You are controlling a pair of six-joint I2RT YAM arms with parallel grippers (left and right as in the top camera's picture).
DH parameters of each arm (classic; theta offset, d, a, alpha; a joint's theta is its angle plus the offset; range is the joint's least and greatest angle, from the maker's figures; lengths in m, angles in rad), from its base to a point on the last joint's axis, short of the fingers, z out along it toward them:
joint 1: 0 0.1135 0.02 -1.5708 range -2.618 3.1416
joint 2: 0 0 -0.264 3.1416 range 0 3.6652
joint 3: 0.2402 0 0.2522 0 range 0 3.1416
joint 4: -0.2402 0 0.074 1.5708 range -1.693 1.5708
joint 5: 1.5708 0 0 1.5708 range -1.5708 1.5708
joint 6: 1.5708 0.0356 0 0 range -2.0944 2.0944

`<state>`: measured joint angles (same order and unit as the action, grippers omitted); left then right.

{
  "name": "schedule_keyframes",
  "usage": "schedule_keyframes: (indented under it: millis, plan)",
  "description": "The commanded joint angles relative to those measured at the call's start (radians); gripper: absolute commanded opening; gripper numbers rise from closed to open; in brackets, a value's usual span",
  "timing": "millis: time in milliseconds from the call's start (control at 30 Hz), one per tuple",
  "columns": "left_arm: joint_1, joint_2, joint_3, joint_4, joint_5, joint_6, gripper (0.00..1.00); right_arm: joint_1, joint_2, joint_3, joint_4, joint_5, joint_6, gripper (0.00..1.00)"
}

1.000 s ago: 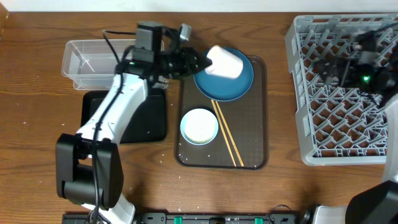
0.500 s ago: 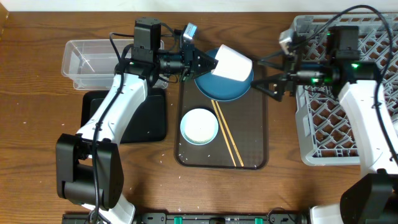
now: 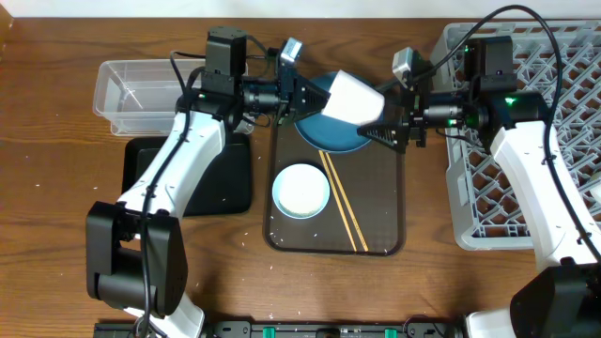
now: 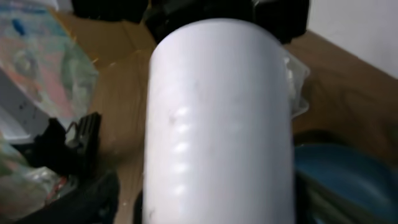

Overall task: Sort waste into correct bins and load items into the dishwasher rack
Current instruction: 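Hand the pink cup from the left gripper to the right gripper, then place the pink cup into the dish rack with the right gripper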

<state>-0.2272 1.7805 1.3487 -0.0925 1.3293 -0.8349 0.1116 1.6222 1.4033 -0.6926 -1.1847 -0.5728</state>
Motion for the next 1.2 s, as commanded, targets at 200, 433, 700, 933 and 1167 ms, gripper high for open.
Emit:
schedule_keyframes:
  millis: [200, 433, 700, 933, 1167]
  plan:
    - [-0.010, 0.009, 0.004, 0.006, 0.006, -0.013, 0.06, 0.014, 0.001, 0.003, 0.018, -0.031, -0.004, 0.52]
    - [-0.009, 0.009, 0.004, 0.002, -0.022, 0.124, 0.37, 0.009, 0.001, 0.003, -0.002, 0.161, 0.117, 0.33]
    - [0.025, 0.004, 0.004, -0.261, -0.362, 0.381, 0.58, -0.123, -0.072, 0.007, -0.023, 0.611, 0.433, 0.19]
    - [0.102, -0.070, 0.004, -0.535, -0.724, 0.531, 0.60, -0.373, -0.113, 0.114, -0.253, 0.944, 0.525, 0.09]
    - [0.146, -0.195, 0.004, -0.632, -0.973, 0.569, 0.59, -0.588, -0.108, 0.172, -0.394, 1.085, 0.623, 0.04]
